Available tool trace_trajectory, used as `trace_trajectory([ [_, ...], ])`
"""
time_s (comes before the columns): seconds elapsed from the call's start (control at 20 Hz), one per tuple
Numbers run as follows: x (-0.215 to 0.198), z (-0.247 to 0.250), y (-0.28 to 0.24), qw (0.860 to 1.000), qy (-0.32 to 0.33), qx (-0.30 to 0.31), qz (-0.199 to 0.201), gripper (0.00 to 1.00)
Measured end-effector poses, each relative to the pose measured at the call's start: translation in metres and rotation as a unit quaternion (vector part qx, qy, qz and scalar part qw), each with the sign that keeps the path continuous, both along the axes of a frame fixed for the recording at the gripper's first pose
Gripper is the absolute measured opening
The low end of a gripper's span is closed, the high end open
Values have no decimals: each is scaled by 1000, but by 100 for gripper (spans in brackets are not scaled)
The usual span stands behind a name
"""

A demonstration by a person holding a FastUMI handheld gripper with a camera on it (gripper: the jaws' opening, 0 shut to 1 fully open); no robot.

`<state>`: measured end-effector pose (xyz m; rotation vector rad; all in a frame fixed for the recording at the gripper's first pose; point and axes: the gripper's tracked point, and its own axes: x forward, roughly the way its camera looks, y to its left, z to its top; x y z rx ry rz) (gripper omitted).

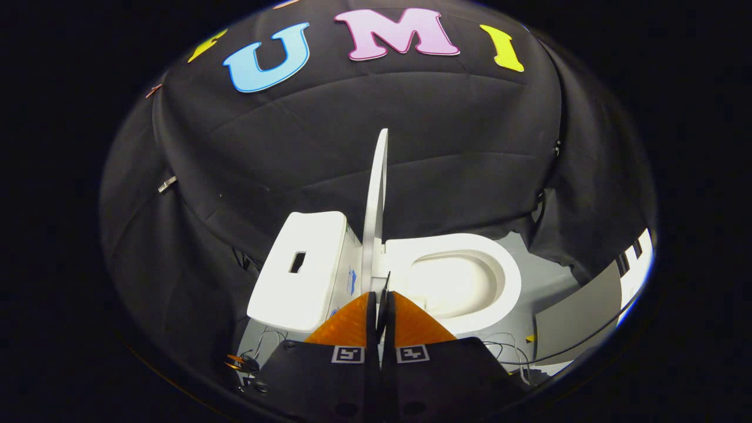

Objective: Open the toilet lid.

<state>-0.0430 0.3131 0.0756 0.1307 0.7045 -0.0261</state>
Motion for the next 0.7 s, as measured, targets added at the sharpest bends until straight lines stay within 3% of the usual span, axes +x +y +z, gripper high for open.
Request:
trace_trajectory([
  [0.45, 1, 2, 58, 999, -7, -46, 21, 5],
  [0.7, 6, 0, 76, 996, -12, -91, 13, 5],
])
